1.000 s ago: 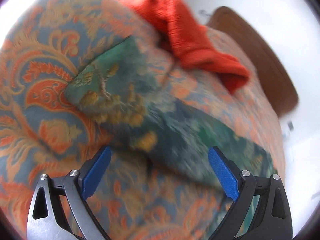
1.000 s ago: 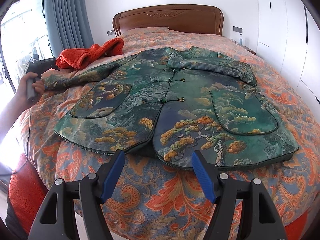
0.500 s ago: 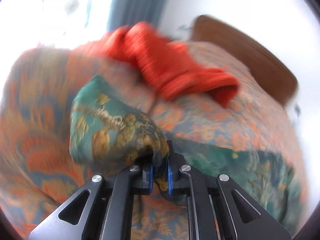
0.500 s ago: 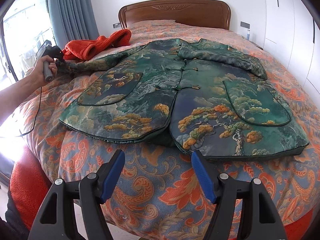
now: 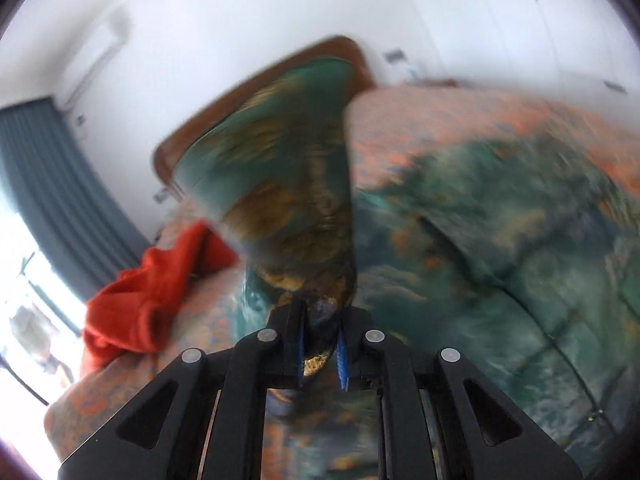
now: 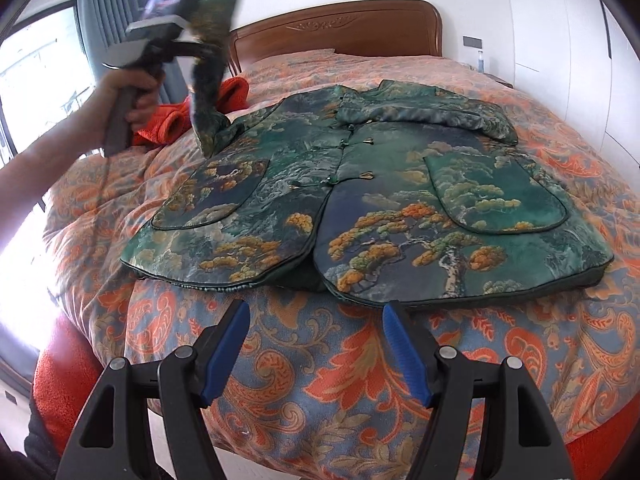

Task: Fold large clothes
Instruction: 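Fold the held sleeve across the jacket toward the collar, release left gripper, then grasp the folded sleeve edge with the right gripper and straighten it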

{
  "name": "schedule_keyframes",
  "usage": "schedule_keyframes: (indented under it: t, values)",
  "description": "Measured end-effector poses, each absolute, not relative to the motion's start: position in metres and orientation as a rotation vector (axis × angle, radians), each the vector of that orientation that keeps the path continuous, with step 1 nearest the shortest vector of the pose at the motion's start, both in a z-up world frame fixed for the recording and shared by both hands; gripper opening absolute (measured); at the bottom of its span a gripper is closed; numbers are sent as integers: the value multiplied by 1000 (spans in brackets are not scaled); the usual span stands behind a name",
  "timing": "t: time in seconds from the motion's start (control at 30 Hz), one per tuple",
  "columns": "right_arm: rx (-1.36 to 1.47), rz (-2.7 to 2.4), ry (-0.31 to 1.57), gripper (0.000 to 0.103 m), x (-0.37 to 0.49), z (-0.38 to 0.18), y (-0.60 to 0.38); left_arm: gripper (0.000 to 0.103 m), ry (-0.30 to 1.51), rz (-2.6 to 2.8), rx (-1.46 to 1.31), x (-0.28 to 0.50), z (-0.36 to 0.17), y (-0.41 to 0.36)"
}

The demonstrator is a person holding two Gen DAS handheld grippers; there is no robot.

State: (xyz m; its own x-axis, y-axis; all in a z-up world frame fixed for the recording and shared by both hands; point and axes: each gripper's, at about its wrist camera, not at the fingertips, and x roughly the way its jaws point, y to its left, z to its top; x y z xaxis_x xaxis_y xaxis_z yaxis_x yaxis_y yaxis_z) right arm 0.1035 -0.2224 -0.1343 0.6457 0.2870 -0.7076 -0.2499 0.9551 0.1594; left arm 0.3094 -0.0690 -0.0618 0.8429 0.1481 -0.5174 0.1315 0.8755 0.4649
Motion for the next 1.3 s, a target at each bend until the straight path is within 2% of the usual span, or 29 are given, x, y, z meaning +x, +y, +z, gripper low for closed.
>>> schedule_keyframes:
  t: [0.03, 0.1, 0.13, 0.17, 0.3, 0.37, 0.53, 0.73, 0.87, 1.0, 1.07, 1.1, 1.13, 1.2, 1.3]
  values:
    - [55, 298, 810, 71, 102, -134, -227, 21, 609, -12, 525, 309, -71, -80]
    - [62, 287, 805, 71, 102, -133, -232, 45, 699, -55, 558, 310, -102, -105]
    - [66, 279, 803, 71, 101, -133, -236, 70, 725, -60, 573, 308, -115, -112]
    - [72, 271, 803, 71, 101, -133, -240, 80, 734, -63, 584, 304, -121, -116]
    - [91, 247, 798, 71, 100, -132, -253, 82, 742, -94, 593, 268, -134, -111]
    - [90, 240, 790, 71, 102, -128, -259, 88, 759, -99, 521, 246, -129, -95]
    - [108, 293, 752, 71, 147, -96, -264, 92, 785, -35, 306, 188, -109, -41]
    - [297, 464, 864, 72, 301, -85, -247, 92, 784, 78, 94, 121, -102, 23]
    - [386, 459, 991, 72, 407, -118, -228, 92, 776, 138, 32, 95, -104, 48]
    - [394, 367, 1060, 71, 459, -152, -213, 94, 772, 171, -28, 76, -110, 68]
    - [380, 335, 1064, 58, 465, -162, -207, 95, 783, 184, -62, 72, -117, 78]
    - [375, 347, 1068, 36, 466, -164, -204, 95, 801, 190, -81, 72, -122, 82]
    - [345, 368, 1081, 21, 466, -164, -196, 94, 815, 192, -99, 71, -124, 86]
    - [275, 367, 1047, 13, 460, -151, -186, 94, 825, 191, -141, 72, -127, 91]
    - [129, 377, 908, 11, 454, -106, -169, 94, 801, 177, -172, 74, -120, 91]
